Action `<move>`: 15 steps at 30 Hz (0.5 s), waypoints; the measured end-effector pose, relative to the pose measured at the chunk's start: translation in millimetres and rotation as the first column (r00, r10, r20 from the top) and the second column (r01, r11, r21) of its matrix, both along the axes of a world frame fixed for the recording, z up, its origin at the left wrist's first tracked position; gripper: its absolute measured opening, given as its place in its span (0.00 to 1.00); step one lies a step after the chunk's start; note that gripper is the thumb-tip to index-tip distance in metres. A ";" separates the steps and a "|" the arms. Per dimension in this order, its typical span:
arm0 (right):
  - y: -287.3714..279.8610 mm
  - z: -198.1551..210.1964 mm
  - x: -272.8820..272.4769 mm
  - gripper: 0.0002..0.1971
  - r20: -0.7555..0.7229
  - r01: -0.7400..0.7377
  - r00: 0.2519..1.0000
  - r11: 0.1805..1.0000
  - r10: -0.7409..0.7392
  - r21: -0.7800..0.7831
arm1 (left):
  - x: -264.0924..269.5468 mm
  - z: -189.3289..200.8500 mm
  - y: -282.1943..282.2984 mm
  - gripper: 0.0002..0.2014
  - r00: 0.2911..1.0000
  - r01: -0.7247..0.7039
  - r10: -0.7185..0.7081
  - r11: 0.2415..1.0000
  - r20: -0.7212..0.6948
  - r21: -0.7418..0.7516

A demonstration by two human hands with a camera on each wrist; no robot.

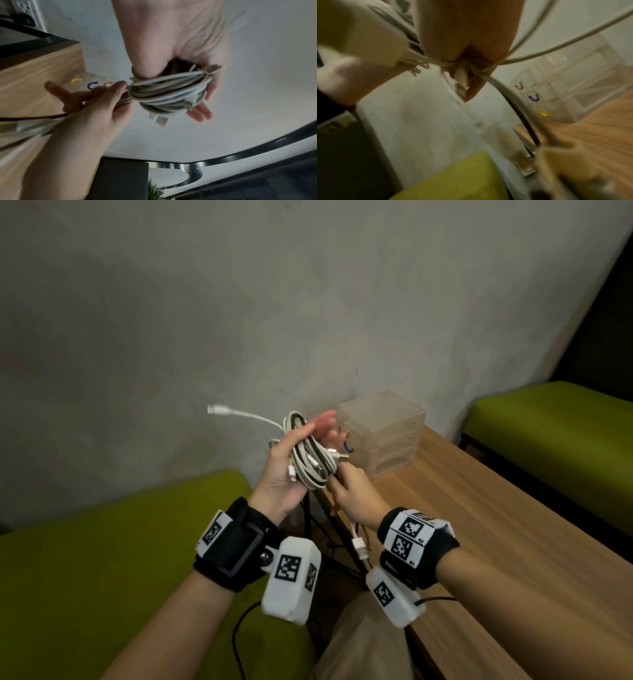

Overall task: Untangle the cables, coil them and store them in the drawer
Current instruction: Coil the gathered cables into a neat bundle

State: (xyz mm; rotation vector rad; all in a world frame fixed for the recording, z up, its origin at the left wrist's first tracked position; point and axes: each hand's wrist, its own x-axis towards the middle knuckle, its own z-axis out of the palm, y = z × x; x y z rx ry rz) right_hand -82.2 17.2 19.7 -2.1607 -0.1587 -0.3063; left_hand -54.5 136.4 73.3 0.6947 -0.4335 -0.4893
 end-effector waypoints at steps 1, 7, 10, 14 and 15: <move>4.2 4.2 -0.7 0.07 -0.035 -0.012 0.999 1.000 0.012 0.004 | 1.9 -1.1 -1.8 0.12 0.998 -0.051 0.050 0.998 0.036 0.041; 9.9 12.8 8.6 0.13 -0.131 -0.027 0.991 0.945 -0.017 -0.327 | 7.9 -8.8 -5.3 0.11 0.899 -0.393 0.310 0.882 0.311 0.258; 8.6 21.7 1.9 0.18 -0.153 -0.053 0.988 0.862 -0.029 -0.504 | 13.2 -12.1 0.6 0.12 0.775 -0.557 0.311 0.747 0.551 0.362; 8.2 40.9 -7.8 0.20 -0.090 -0.058 0.996 0.663 -0.014 -0.746 | 19.8 -21.7 -1.7 0.10 0.660 -0.712 0.139 0.428 0.738 0.556; 6.7 45.6 -8.3 0.20 -0.071 -0.058 0.997 0.636 0.005 -0.769 | 22.7 -23.7 -1.2 0.12 0.644 -0.739 0.120 0.352 0.756 0.574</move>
